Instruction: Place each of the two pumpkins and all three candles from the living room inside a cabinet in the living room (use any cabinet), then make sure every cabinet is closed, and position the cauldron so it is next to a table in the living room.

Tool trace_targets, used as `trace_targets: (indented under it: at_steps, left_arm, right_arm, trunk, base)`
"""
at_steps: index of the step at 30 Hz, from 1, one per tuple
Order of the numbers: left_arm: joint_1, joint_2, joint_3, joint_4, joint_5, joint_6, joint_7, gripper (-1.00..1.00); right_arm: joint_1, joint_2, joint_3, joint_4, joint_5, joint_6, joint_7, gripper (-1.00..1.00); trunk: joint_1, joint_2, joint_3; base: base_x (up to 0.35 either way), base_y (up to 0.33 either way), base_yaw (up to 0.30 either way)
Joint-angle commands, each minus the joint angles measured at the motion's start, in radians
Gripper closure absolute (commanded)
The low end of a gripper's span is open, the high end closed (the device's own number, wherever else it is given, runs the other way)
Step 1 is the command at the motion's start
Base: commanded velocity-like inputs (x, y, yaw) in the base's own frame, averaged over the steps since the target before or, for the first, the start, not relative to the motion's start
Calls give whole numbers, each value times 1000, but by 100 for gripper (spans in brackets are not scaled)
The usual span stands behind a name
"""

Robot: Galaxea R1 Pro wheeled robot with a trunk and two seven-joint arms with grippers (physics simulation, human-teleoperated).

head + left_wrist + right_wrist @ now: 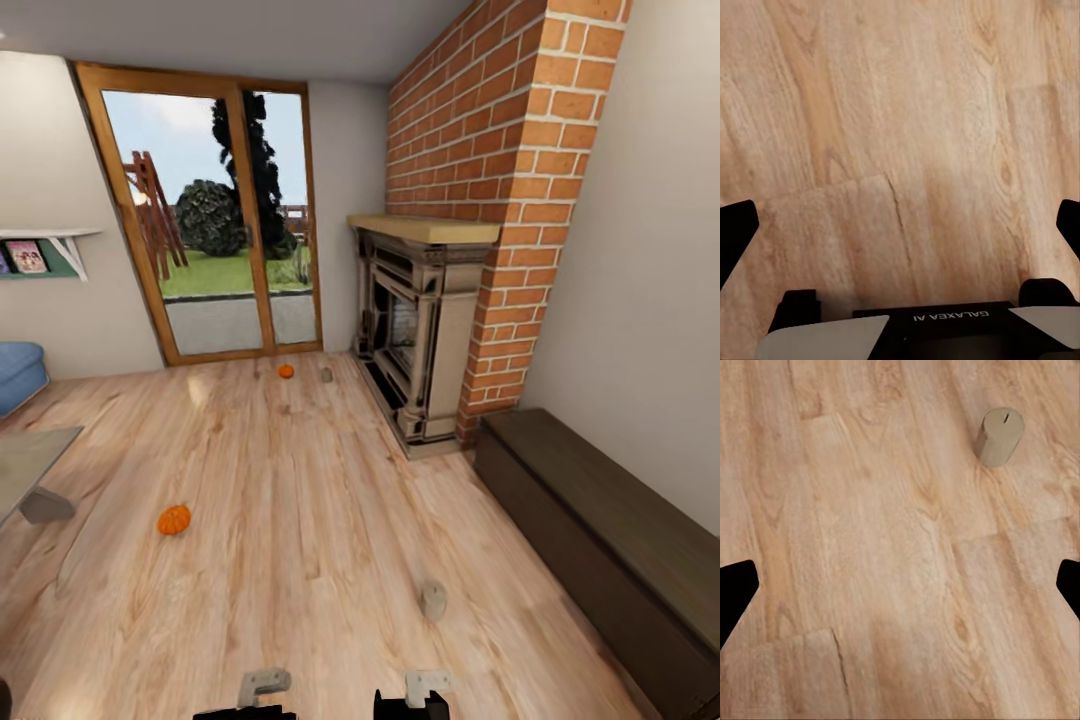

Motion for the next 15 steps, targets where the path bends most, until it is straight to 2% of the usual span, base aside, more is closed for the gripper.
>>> trace_targets:
  at_steps: [1,7,15]
  left_arm:
    - [0,0,-8,-1,11,6,-2,-100]
    - [0,0,-8,-1,11,6,-2,-100]
    - [0,1,-8,-1,11,6,-1,-100]
  right_arm:
    - [-1,0,8,0,-9,-5,-4,-100]
    - [-1,0,8,0,-9,-5,-4,-100]
    - [-1,0,8,0,-9,-5,-4,-100]
  trunk:
    - [1,-1,-1]
    - [1,-1,-1]
    - [1,-1,-1]
  base:
    - [327,162,266]
    - [326,162,209]
    - [326,162,33]
